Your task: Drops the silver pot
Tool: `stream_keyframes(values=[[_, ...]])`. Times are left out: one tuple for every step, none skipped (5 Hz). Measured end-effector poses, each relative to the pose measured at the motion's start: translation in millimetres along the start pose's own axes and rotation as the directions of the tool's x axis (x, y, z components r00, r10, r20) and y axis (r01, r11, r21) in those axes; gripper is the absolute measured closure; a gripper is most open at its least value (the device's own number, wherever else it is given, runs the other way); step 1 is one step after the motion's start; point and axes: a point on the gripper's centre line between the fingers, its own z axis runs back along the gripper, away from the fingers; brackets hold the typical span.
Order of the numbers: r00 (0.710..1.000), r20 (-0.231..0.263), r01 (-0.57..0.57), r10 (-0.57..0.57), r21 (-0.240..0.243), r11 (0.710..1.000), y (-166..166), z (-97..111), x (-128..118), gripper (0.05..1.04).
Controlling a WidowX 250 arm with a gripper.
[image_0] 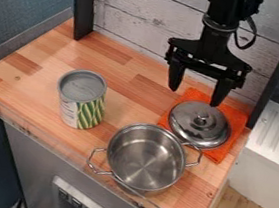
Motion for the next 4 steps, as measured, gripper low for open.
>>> stream_keyframes(values=[[0.999,-0.032,0.002,-0.002,0.007,1.000,0,-12,-5,0.083],[0.997,-0.068,0.043,-0.043,0.006,0.999,-2,-17,-35,0.083],[0.995,-0.047,0.091,-0.091,-0.010,0.996,-6,-5,-62,0.083],[0.989,-0.047,0.141,-0.142,-0.026,0.990,-12,-3,-94,0.083]])
